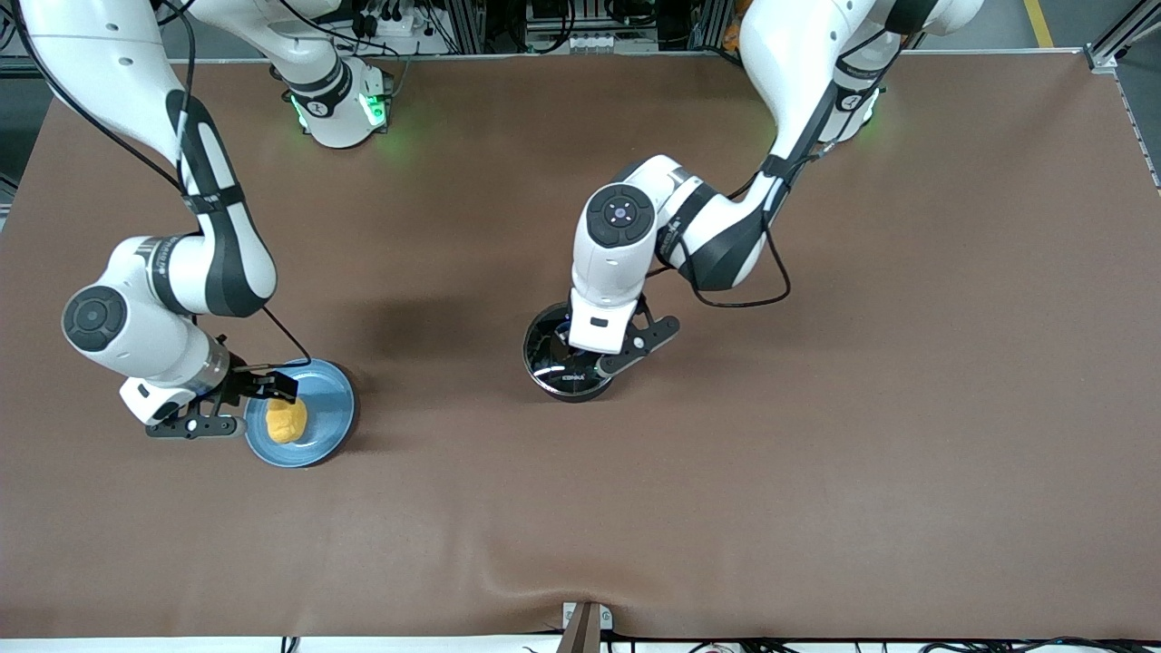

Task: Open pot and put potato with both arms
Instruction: 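Reach the left gripper to the lid knob while the right gripper reaches the potato, then grasp the lid knob with the left gripper while the right gripper grasps the potato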

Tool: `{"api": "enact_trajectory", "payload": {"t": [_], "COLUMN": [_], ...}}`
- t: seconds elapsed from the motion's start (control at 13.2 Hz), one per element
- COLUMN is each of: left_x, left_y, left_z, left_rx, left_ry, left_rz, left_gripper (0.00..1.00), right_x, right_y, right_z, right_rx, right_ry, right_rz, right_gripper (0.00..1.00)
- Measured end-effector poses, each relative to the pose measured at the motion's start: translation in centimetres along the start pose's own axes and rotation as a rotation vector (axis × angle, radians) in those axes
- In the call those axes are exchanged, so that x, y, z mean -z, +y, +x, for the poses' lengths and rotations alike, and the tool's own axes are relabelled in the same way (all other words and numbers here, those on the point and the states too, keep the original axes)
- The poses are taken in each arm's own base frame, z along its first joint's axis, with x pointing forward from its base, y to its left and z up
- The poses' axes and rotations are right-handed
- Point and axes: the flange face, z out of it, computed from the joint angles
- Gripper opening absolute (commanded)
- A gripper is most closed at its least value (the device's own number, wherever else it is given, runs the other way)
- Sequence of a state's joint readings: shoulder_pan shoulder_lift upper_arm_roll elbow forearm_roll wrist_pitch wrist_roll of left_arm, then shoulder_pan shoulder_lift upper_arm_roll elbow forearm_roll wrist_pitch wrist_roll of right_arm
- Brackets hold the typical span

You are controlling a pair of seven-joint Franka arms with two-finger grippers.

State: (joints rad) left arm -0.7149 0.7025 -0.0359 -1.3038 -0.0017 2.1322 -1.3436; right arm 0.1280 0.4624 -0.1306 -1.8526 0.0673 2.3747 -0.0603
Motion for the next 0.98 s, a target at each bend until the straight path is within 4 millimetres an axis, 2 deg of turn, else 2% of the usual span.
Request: {"api": "enact_trajectory", "payload": {"t": [0.23, 0.61, 0.91, 0.98], "left_x": [-1.3, -3.8, -4.8, -5.1], "left_y": [0.6, 0.9, 0.9, 0.8], "left_z": [-0.3, -2.1, -3.0, -3.1], "left_rx": [0.008, -0.013, -0.023, -0.024], "left_ry": [0.003, -0.006, -0.011, -0.012], "left_rz": [-0.019, 0.004, 0.017, 0.02], "left_gripper": [1.0, 1.0, 1.0, 1.0], "right_x": [-2.7, -6.9, -8.4, -8.6], "right_y": [0.5, 2.7, 2.0, 1.9], "right_z": [0.4, 0.0, -0.4, -0.5], "right_rx": [0.023, 0.058, 0.038, 0.036], "right_ry": [0.045, 0.047, 0.03, 0.027], "right_rz": [-0.014, -0.018, 0.029, 0.034], "right_gripper": [1.0, 1.0, 1.0, 0.9]}}
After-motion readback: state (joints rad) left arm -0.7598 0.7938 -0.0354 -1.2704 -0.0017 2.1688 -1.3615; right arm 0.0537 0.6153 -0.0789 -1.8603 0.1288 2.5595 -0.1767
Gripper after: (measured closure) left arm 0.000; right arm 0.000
